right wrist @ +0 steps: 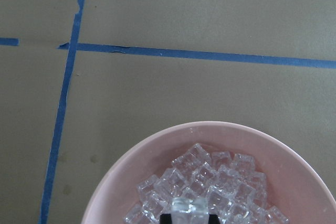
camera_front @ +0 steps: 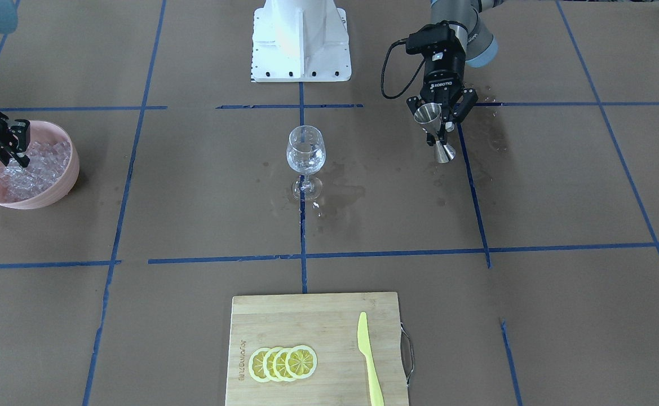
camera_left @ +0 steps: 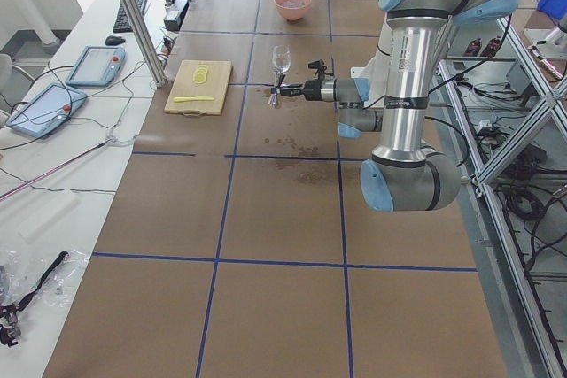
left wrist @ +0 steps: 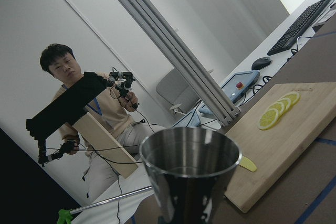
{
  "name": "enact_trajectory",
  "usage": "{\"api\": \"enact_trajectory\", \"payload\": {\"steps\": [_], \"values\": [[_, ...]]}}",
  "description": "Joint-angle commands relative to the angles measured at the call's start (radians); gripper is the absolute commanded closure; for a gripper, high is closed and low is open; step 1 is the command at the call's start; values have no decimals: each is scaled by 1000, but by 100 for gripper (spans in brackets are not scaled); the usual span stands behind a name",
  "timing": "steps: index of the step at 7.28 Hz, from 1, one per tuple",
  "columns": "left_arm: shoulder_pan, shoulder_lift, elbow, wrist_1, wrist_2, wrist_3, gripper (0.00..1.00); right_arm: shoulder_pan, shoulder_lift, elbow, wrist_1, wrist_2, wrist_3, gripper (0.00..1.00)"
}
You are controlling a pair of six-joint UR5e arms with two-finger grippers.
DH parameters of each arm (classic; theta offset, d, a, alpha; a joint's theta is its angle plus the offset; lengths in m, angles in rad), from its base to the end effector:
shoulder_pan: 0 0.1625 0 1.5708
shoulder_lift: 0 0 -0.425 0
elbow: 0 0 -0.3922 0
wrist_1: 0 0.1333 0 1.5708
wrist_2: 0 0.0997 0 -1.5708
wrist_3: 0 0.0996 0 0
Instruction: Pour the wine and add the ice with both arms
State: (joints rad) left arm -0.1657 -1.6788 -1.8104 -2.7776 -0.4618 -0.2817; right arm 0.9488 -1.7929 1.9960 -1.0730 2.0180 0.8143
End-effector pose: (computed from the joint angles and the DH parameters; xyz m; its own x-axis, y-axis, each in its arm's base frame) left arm 0.4176 -0.2954 0.3525 0.9232 0.2796 -0.2639 0.2503 0.0837 0.9645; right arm -0.1741 -0.3977 0.5023 0.7153 -0.0645 0.6958 -0.1091 0.9732 0.2023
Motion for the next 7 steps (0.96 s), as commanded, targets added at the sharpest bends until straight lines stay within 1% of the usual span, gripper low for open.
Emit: {"api": "enact_trajectory", "payload": {"steps": [1, 2, 3, 4, 5, 7], "values": [[0, 80, -4, -5, -11, -286, 100, 2, 1, 6, -1, 1, 2, 100], [0, 114, -1, -1, -20, -334, 100, 2, 1, 6, -1, 2, 2, 100], [2, 169, 0, 0, -61, -491, 100, 1, 1, 16, -1, 4, 3, 100], [0, 207, 0, -2, -61, -622, 100, 1, 1, 18, -1, 5, 3, 100], [2, 208, -4, 7, -64, -901, 100, 2, 1, 20, -1, 2, 6, 100], [3, 209, 5, 154, 1, -916, 100, 2, 1, 46, -1, 1, 12, 100]]}}
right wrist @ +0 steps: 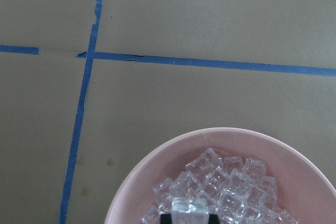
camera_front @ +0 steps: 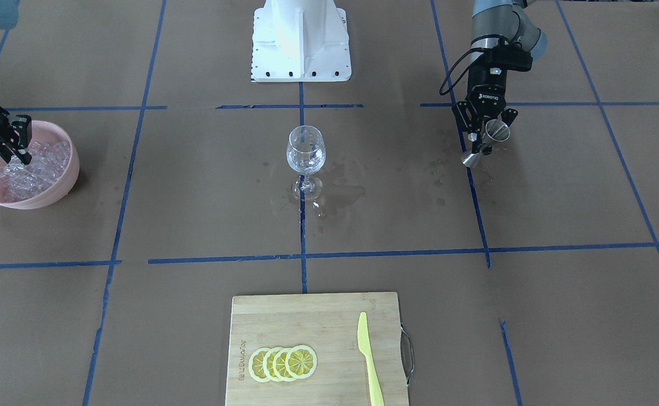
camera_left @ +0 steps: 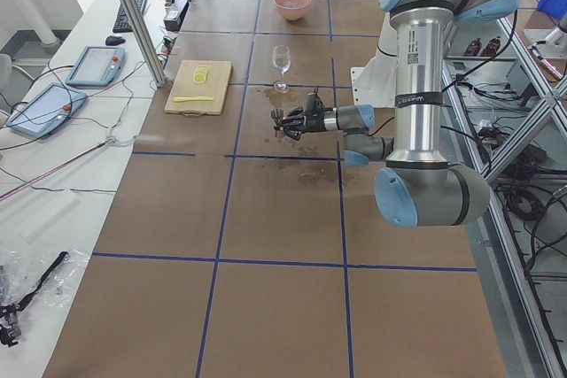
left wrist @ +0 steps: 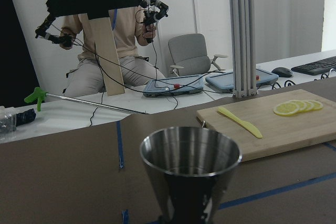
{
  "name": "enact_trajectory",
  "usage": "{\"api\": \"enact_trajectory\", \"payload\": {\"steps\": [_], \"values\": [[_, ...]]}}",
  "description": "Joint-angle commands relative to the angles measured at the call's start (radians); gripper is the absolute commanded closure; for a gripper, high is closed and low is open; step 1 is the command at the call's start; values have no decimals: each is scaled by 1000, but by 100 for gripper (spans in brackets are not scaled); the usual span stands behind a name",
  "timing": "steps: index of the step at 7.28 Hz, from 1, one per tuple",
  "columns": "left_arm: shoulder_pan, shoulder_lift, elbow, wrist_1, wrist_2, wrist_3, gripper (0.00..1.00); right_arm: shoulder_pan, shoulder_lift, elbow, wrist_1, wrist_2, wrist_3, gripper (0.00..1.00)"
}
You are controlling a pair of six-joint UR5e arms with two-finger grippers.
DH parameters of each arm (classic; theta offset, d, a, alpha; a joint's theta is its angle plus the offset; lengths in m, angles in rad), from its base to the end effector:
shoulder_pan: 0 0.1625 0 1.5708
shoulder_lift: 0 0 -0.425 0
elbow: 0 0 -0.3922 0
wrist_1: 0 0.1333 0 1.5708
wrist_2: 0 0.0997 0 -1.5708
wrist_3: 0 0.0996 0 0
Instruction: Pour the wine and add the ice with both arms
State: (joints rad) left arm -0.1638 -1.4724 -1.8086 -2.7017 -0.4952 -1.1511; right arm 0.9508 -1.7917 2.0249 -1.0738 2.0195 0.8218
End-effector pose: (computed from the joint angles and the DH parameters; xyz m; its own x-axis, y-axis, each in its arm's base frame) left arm 0.3797 -0.2867 0.4497 0.6361 0.0911 -0.7662 0.7090 0.3227 0.6271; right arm -0.1722 -0.3963 0.4869 0.7019 -0.0727 0.7086 -0.1192 0.9688 0.2175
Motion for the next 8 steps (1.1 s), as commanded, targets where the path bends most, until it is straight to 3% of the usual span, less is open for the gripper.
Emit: {"api": "enact_trajectory", "payload": {"steps": [1, 8], "values": [[1, 3, 11, 83, 56, -52, 100, 2, -2, 50, 0, 7, 8, 100], [7, 1, 150, 86, 58, -231, 100, -3, 41, 173, 14, 16, 132, 100]]}}
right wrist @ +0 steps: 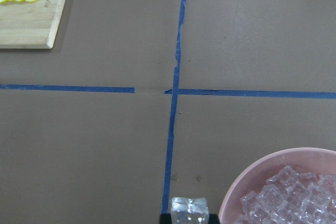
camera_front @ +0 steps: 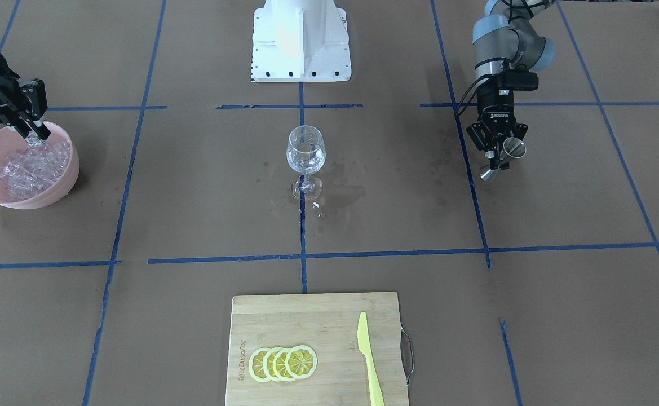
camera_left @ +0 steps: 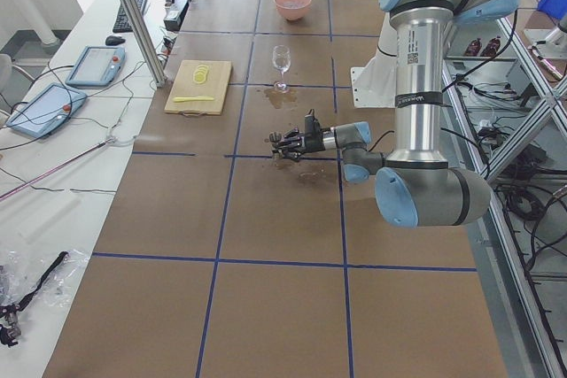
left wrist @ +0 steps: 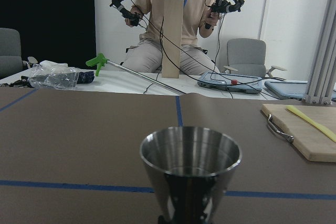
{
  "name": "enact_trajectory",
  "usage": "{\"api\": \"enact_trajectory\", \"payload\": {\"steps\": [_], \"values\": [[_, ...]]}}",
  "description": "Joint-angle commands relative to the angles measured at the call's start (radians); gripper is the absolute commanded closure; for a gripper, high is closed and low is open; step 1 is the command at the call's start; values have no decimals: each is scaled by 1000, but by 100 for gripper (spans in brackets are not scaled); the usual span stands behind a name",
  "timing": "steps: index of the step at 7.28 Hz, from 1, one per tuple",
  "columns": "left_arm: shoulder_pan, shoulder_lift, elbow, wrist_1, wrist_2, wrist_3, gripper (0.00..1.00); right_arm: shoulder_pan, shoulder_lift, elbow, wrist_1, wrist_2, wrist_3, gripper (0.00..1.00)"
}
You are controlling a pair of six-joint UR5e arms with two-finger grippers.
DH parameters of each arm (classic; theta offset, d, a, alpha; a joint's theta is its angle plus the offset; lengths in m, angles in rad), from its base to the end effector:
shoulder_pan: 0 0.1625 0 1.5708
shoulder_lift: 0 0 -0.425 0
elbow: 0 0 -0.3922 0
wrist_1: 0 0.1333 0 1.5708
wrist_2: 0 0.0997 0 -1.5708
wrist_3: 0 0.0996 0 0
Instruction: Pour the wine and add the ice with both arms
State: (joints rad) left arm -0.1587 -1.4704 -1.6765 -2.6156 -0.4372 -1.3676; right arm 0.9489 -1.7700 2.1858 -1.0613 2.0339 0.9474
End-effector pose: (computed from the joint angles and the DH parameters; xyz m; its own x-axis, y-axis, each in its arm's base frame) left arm 0.3950 -0.2896 0.5178 0.6512 -0.0177 -0.7587 0.7264 0.3037 0.6165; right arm -0.1643 -0.3816 0.3946 0.5877 -0.0766 0.8054 -0.2170 0.9441 0.2481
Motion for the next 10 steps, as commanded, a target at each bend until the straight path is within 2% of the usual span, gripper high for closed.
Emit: {"api": "enact_trajectory", "payload": {"steps": [1, 5, 10], "values": [[5, -1, 32, 2, 0, -15, 94, -1, 46, 14, 1, 3, 25, 100], [11, -7, 46, 49, 0, -15, 86, -1, 107, 23, 1, 32, 79, 100], [13, -10, 40, 51, -21, -13, 56, -1, 222, 17, -6, 77, 145, 100]]}}
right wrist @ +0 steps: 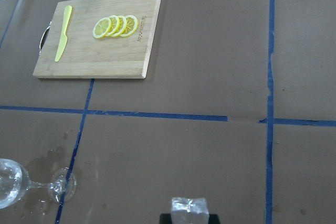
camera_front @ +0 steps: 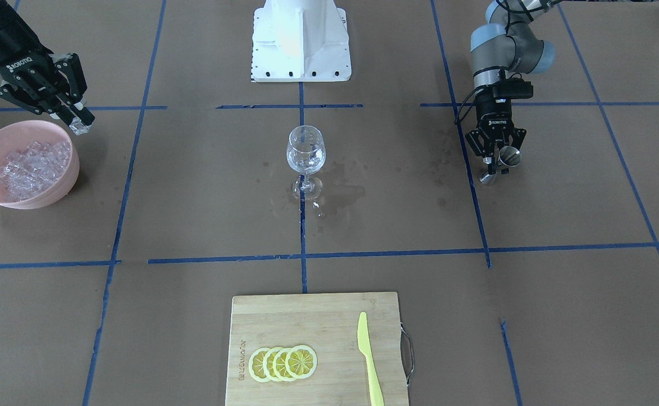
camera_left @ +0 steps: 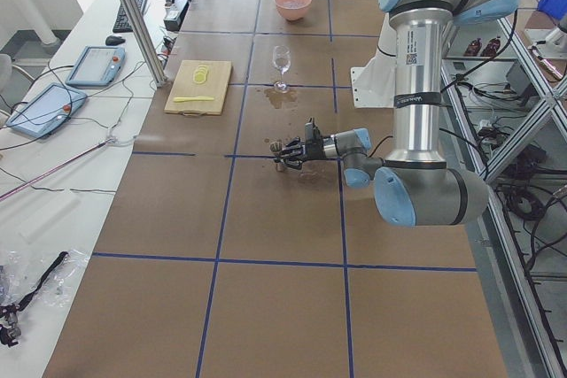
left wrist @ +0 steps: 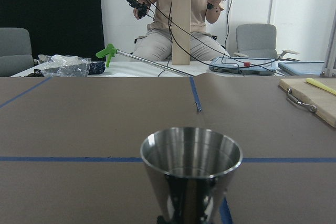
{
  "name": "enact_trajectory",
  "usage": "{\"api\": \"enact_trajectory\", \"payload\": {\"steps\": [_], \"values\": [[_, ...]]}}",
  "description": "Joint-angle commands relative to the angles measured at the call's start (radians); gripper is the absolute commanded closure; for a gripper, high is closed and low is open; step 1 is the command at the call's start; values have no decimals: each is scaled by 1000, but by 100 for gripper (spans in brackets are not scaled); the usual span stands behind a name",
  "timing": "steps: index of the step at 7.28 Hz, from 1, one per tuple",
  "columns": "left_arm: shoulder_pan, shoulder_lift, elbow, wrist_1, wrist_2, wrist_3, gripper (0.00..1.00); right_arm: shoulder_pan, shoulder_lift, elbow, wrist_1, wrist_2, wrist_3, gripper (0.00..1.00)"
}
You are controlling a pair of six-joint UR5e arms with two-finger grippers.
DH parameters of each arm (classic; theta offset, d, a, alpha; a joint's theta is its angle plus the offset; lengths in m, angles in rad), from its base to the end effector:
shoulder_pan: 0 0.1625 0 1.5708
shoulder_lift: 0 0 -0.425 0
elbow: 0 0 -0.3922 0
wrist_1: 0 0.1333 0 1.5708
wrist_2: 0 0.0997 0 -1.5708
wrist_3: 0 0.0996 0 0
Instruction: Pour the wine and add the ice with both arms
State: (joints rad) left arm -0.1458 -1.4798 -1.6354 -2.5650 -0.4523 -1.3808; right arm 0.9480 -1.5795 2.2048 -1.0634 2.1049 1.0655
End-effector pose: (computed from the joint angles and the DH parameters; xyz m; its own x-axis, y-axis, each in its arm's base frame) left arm 0.4087 -0.2853 0.5387 0.7014 -0.0196 -0.7125 0.6762 0.3345 0.6565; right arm -0.1862 -0.4009 0.3040 0.4248 -0.1228 0.8969 -0.2567 0.9338 0.2494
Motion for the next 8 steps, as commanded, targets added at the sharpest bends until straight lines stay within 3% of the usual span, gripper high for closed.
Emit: {"api": "enact_trajectory", "payload": {"steps": [1, 2, 3, 5, 8], "values": [[2, -1, -3, 0, -12, 0, 49, -3, 33, -2, -4, 6, 28, 100], [0, -1, -4, 0, -20, 0, 43, -11, 35, -2, -4, 4, 28, 100], [0, -1, -6, -1, -29, 3, 4, -15, 50, -5, -7, 3, 30, 100], [-6, 12, -55, 0, -103, 46, 0, -35, 76, -13, -10, -2, 46, 100], [-9, 156, -211, 5, -250, 120, 0, -52, 111, -20, -12, -3, 56, 100]]}}
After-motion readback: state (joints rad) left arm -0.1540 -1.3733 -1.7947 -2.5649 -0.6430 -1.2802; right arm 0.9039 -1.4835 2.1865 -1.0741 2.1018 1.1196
